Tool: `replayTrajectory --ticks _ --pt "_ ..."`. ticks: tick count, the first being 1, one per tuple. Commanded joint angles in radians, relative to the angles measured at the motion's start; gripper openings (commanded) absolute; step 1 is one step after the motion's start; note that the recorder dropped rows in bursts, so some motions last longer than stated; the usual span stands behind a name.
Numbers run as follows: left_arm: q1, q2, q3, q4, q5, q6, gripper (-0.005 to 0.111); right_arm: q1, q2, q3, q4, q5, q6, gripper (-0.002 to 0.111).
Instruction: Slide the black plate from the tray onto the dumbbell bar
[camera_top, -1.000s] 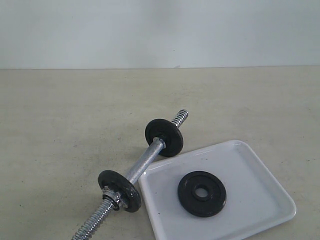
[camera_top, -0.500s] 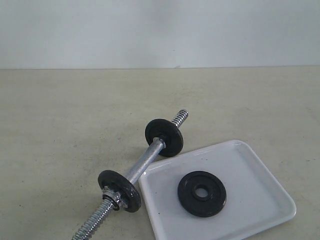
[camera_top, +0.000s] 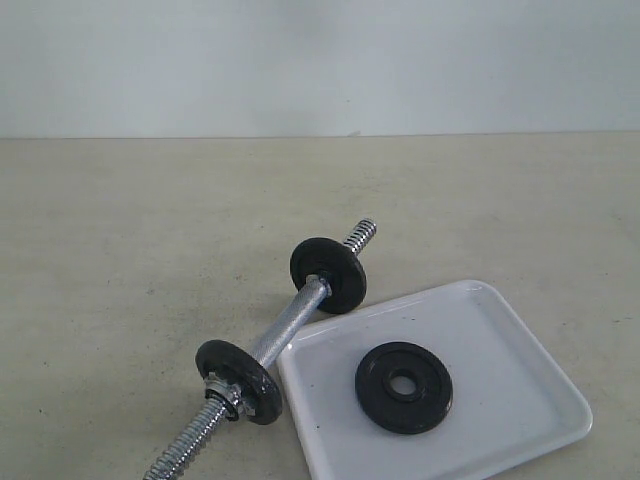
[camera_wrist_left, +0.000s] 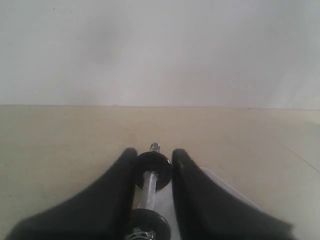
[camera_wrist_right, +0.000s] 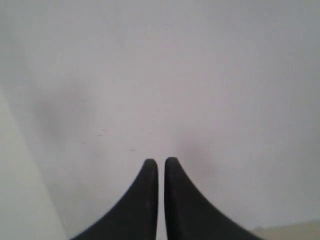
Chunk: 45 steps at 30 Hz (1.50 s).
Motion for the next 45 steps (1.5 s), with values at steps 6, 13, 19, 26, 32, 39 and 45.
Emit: replayTrajectory --ticks 6,13,19,26,32,39,45 --pt "0.003 0.002 0.038 -0.028 -0.104 0.094 0.109 0.001 0.122 -0.259 -0.678 -0.387 0.468 0.003" --pt "0.003 0.002 0.038 -0.131 -0.104 0.094 0.107 0.001 0.141 -0.289 -0.679 -0.382 0.678 0.091" --pt "0.003 0.002 0.038 -0.194 -0.104 0.095 0.107 0.001 0.141 -0.289 -0.709 -0.395 0.699 0.094" --pt "0.003 0.002 0.038 -0.199 -0.106 0.095 0.107 0.018 0.141 -0.363 -0.929 -0.441 0.408 0.061" --pt "0.003 0.002 0.038 -0.230 -0.128 0.095 0.107 0.041 0.191 -0.383 -0.929 -0.415 0.164 0.061" --pt "0.003 0.002 0.038 -0.340 -0.164 0.086 0.107 0.082 0.284 -0.383 -0.929 -0.233 0.365 0.061" --pt "0.003 0.002 0.066 -0.368 -0.155 -0.101 0.088 0.082 0.346 -0.378 -0.929 -0.286 0.652 0.061"
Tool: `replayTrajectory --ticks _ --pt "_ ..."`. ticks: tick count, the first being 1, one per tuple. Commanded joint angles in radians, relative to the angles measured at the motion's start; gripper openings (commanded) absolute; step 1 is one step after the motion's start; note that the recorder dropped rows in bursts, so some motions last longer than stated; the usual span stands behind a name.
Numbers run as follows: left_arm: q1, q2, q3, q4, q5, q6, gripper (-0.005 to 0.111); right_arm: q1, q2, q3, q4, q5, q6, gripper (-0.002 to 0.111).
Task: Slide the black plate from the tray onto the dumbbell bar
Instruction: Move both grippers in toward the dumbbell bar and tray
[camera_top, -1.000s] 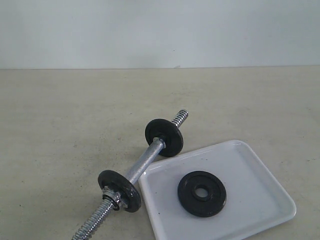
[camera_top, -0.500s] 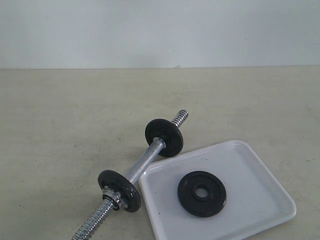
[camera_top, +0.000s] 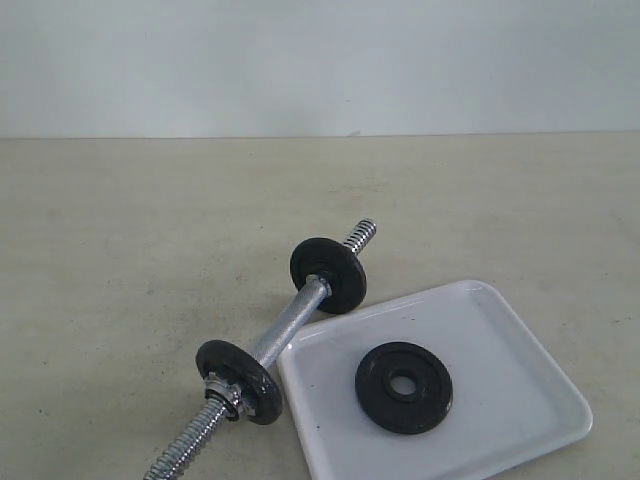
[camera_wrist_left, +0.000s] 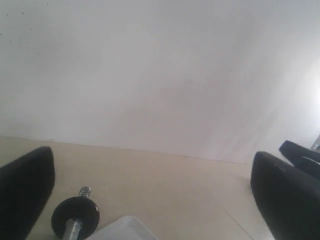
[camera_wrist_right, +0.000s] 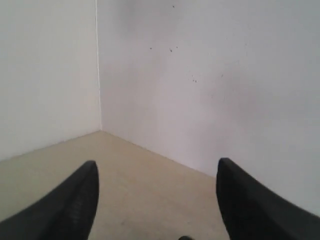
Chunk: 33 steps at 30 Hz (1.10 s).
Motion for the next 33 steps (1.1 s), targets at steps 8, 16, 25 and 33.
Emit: replayTrajectory --ticks 8,16,25,33 --pt "0.003 0.002 0.129 -0.093 -0.017 -0.362 0.048 0.003 0.146 0.042 0.006 -0.162 0.259 0.060" --pt "0.003 0.002 0.156 -0.162 -0.017 -0.362 0.047 0.003 0.283 0.048 0.006 -0.328 -0.016 0.021" --pt "0.003 0.002 0.156 -0.312 -0.030 -0.259 0.047 0.003 0.392 0.048 0.006 0.296 0.095 0.017" --pt "0.003 0.002 0.156 -0.393 -0.017 -0.257 0.047 0.003 0.525 0.046 0.346 0.263 0.291 0.015"
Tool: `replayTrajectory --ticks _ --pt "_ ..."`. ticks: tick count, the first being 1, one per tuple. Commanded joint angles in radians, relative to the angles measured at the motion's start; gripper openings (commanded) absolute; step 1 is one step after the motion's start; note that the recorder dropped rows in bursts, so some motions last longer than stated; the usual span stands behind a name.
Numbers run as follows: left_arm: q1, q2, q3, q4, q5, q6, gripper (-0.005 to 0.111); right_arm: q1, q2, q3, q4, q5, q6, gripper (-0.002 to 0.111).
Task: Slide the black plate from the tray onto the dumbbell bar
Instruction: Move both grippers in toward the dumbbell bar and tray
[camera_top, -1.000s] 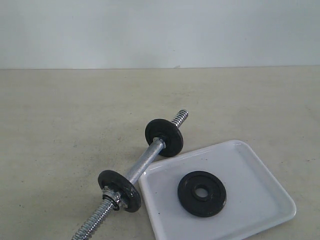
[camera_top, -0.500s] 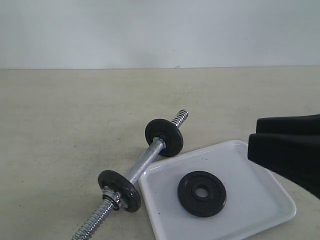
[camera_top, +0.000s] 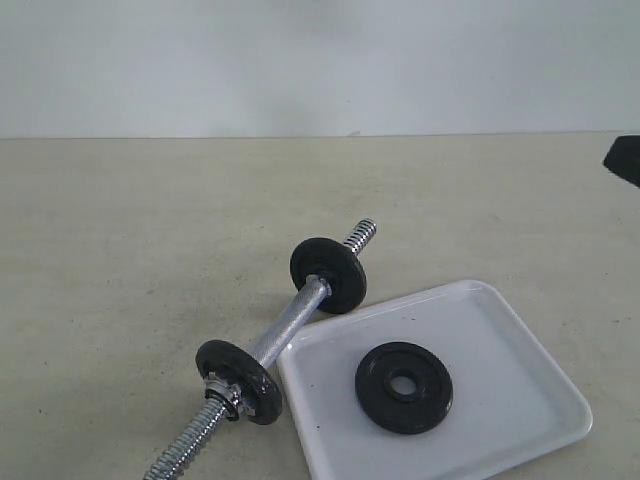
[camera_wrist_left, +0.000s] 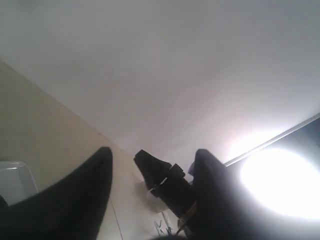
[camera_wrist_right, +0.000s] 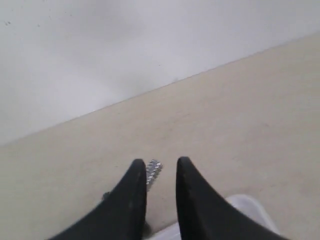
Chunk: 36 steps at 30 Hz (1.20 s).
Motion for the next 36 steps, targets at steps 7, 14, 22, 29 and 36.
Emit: replayTrajectory --ticks 7,14,22,29,36 --pt "0.003 0.000 0.003 -0.080 0.011 0.048 0.047 0.002 0.109 -0.004 0.189 -0.830 -0.180 0.000" --pt "0.003 0.000 0.003 -0.080 0.006 0.137 0.047 0.002 0.090 -0.083 -0.151 -0.723 -0.733 0.000" --pt "0.003 0.000 0.003 -0.080 0.006 0.137 0.047 0.002 0.128 -0.181 -0.041 0.031 -1.488 0.000" --pt "0.003 0.000 0.003 -0.086 0.008 0.137 0.047 0.002 0.246 -0.273 0.592 0.590 -1.268 0.000" --pt "0.003 0.000 0.003 -0.044 0.140 0.382 0.048 0.002 0.493 -0.375 1.664 1.007 -2.162 0.000"
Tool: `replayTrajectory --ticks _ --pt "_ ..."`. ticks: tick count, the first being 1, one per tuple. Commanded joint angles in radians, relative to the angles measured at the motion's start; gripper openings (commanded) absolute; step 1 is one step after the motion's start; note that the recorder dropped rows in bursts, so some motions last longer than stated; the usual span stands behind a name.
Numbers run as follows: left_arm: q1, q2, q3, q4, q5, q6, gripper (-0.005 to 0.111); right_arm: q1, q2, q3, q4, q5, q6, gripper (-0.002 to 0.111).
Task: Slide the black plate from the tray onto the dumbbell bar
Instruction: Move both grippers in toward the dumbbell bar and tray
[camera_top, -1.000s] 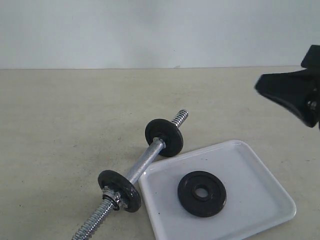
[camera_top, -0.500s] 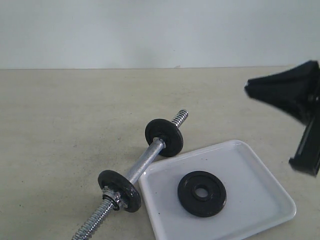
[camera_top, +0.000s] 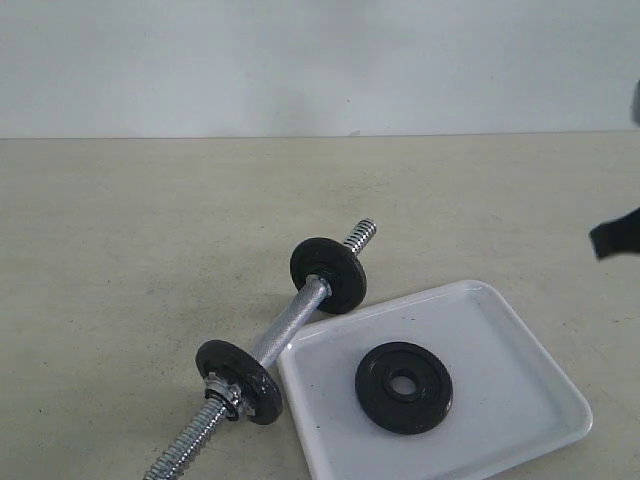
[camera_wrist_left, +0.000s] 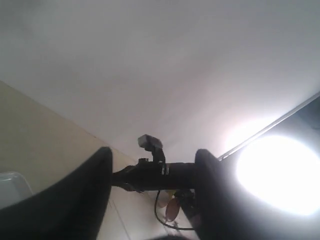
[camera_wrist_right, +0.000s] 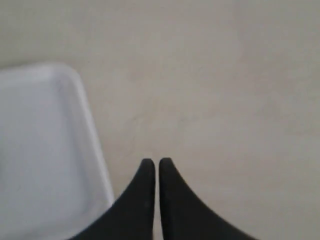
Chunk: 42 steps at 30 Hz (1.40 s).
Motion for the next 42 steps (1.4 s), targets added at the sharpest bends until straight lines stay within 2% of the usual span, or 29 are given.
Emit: replayTrajectory --ticks 1,4,5,8,11,12,15,20,29,35,39,42 --pt "0.003 0.001 0.003 0.045 0.161 0.281 0.051 0.002 0.072 -0.038 0.312 0.144 -0.239 0.000" --pt "0.003 0.001 0.003 0.089 0.206 0.326 0.063 0.002 0.065 -0.038 0.379 0.171 -0.269 0.000" --pt "0.003 0.001 0.003 0.115 0.197 0.326 0.069 0.002 0.065 -0.038 0.405 0.201 -0.328 0.000" --pt "0.003 0.001 0.003 0.208 0.184 0.326 0.076 0.002 0.065 -0.038 0.533 0.357 -0.550 0.004" --pt "0.003 0.001 0.003 0.308 0.182 0.271 0.076 0.002 0.065 -0.038 0.673 0.429 -0.623 0.029" --pt "0.003 0.001 0.003 0.319 0.182 0.271 0.076 0.002 0.065 -0.038 0.727 0.443 -0.623 0.048" --pt "0.003 0.036 0.003 0.319 0.166 0.280 0.076 0.002 0.065 -0.038 0.811 0.443 -0.623 0.084" --pt "0.003 0.214 0.003 0.280 0.125 0.398 0.076 0.002 0.065 -0.038 0.854 0.426 -0.623 0.082" --pt "0.003 0.461 0.003 0.120 0.120 0.647 0.076 0.002 0.065 -0.038 0.956 0.525 -0.544 0.082" --pt "0.003 0.673 0.003 -0.026 0.067 0.930 0.076 0.002 0.065 -0.038 0.959 0.525 -0.553 0.082" --pt "0.003 0.854 0.003 -0.045 0.063 0.997 0.076 0.002 0.065 -0.038 0.972 0.525 -0.558 0.082" --pt "0.003 0.992 0.001 -0.169 0.052 1.167 0.076 0.002 0.065 -0.038 0.978 0.521 -0.577 0.082"
